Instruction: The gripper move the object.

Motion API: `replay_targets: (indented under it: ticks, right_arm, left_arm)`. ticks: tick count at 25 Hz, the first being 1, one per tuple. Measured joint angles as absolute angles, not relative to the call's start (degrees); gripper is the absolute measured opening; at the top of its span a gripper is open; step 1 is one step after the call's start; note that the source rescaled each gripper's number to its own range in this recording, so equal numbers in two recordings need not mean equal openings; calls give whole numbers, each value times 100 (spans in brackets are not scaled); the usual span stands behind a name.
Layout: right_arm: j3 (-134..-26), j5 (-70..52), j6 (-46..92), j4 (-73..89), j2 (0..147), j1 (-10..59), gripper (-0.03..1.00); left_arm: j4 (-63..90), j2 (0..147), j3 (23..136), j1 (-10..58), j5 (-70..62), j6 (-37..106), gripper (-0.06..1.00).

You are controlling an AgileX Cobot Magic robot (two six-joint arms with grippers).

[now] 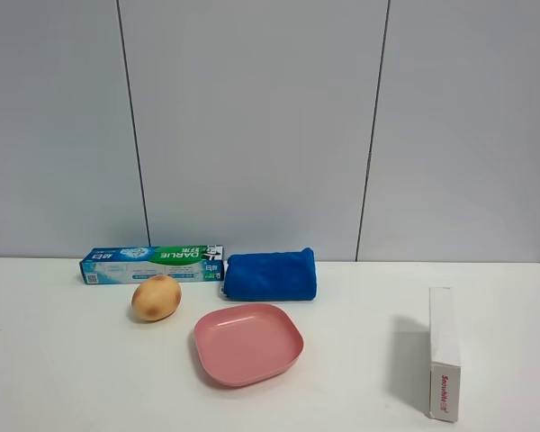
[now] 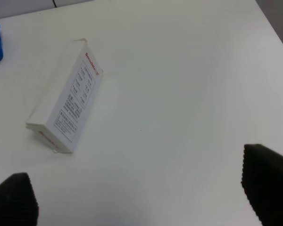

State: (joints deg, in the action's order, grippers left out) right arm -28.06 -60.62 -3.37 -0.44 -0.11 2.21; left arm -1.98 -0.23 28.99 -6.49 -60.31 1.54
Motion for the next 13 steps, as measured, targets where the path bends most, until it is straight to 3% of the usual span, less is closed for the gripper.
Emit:
replay_targets:
  ticks: [13]
  right_arm:
    - [-2806, -6062, -337, -44, -11, 221, 85]
  left_arm:
    - [-198, -23, 2899, -649, -6031, 154, 100]
